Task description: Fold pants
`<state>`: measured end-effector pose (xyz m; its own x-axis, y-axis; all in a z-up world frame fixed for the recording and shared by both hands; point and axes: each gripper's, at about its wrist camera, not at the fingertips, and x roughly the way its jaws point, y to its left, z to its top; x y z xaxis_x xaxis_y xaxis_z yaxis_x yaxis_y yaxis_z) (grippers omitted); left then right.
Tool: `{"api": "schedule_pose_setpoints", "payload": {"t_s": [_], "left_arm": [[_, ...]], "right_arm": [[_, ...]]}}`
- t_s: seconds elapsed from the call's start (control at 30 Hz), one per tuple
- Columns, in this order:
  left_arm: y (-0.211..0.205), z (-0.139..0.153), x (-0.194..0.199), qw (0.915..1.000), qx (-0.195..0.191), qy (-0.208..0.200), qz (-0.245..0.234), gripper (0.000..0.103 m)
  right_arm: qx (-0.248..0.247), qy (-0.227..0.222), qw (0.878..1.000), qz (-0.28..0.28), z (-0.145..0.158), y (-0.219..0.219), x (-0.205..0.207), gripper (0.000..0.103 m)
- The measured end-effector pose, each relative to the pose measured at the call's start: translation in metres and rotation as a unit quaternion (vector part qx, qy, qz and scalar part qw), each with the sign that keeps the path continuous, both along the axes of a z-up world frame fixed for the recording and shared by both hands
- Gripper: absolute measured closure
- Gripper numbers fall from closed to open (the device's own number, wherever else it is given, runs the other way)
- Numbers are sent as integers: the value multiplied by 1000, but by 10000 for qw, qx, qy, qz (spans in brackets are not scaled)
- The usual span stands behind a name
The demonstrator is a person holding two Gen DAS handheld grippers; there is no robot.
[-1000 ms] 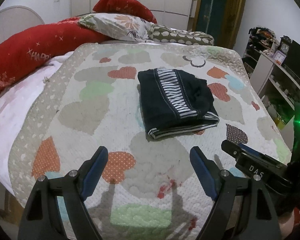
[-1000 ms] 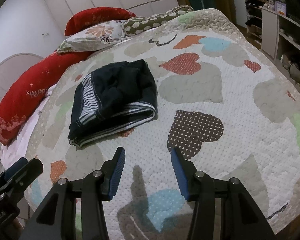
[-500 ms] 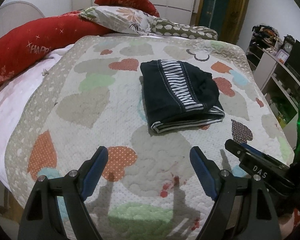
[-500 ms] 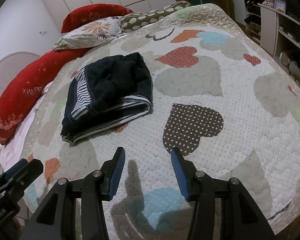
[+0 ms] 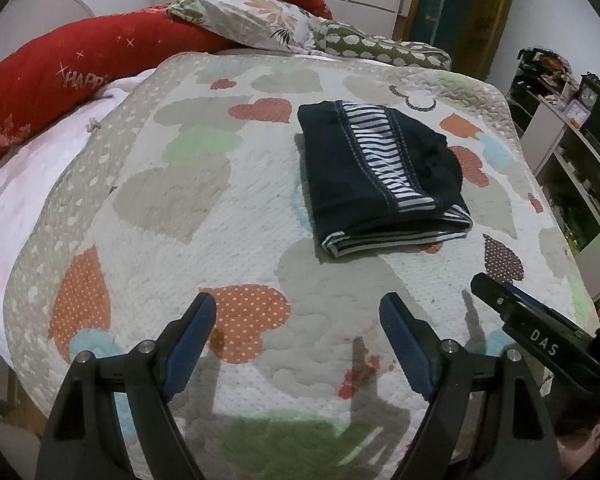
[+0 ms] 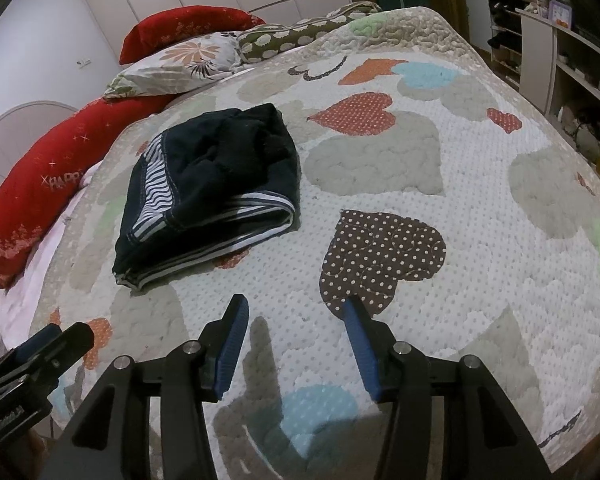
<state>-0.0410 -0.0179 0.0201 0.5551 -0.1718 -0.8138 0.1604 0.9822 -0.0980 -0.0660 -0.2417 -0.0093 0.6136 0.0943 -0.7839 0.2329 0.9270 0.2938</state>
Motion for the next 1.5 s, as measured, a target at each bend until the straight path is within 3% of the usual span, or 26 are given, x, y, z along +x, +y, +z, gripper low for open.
{"api": "schedule_pose_setpoints", "payload": {"t_s": [0.97, 1.17, 1.23, 1.4, 1.5], "left_arm": [[8, -12, 14, 9999, 17, 88, 138, 20], [12, -4, 32, 9998, 13, -29, 200, 20], [12, -3, 45, 9998, -149, 55, 106, 20], [9, -6, 95, 9944, -965, 412, -150, 20], [-2, -10, 122, 9913, -1163, 514, -346, 20]], "right_arm": [[-174, -4, 9998, -14, 0, -10, 12, 47], [-230, -82, 9997, 46, 10, -19, 30, 47], [-143, -112, 9998, 113, 14, -23, 39, 47], [265, -186, 9991, 285, 20, -40, 85, 41], [471, -114, 9982, 351, 14, -47, 121, 41]]}}
